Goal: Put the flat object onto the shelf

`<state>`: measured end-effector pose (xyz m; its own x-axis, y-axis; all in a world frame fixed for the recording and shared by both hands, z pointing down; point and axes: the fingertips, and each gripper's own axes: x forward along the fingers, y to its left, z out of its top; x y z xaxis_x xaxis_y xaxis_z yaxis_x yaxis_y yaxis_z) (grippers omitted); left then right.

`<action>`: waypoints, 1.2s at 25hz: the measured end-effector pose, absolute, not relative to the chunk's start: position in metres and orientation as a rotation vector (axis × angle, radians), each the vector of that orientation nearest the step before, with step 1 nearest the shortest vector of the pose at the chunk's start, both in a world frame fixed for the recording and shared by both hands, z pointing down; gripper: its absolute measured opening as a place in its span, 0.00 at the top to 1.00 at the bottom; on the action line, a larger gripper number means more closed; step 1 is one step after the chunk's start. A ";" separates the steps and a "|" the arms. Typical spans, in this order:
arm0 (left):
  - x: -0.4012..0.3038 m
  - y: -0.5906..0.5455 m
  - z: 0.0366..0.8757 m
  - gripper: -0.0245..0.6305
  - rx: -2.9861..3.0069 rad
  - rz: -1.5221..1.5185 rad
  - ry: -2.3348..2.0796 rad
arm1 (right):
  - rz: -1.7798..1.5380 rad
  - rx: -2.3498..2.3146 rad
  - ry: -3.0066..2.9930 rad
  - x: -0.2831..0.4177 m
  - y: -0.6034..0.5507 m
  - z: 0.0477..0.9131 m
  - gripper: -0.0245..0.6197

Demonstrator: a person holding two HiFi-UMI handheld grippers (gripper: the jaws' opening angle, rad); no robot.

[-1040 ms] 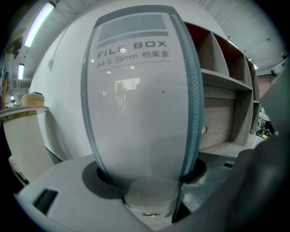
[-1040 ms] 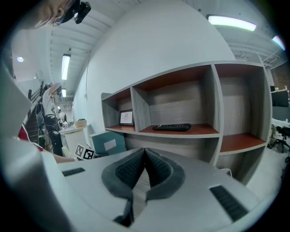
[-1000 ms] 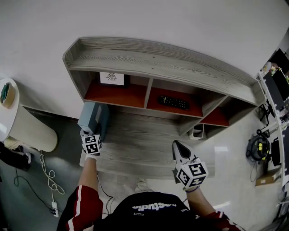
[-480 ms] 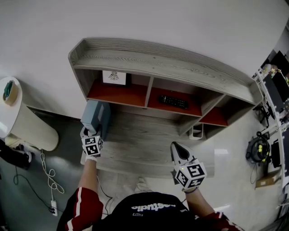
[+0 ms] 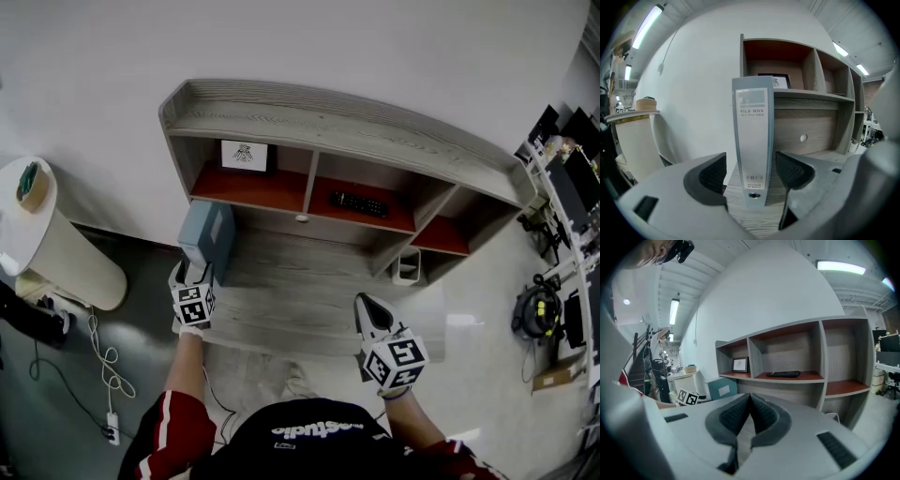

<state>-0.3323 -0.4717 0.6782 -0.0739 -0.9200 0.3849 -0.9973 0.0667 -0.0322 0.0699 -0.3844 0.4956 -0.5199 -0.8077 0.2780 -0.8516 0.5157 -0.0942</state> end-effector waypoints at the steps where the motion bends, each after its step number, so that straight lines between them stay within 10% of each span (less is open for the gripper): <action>1: -0.333 -0.467 0.678 0.48 1.931 0.420 -2.085 | 0.326 1.420 -2.558 0.070 -0.381 0.495 0.96; 30: -0.261 -0.322 0.576 0.48 2.188 0.207 -1.982 | 0.239 1.599 -2.541 0.091 -0.251 0.462 0.96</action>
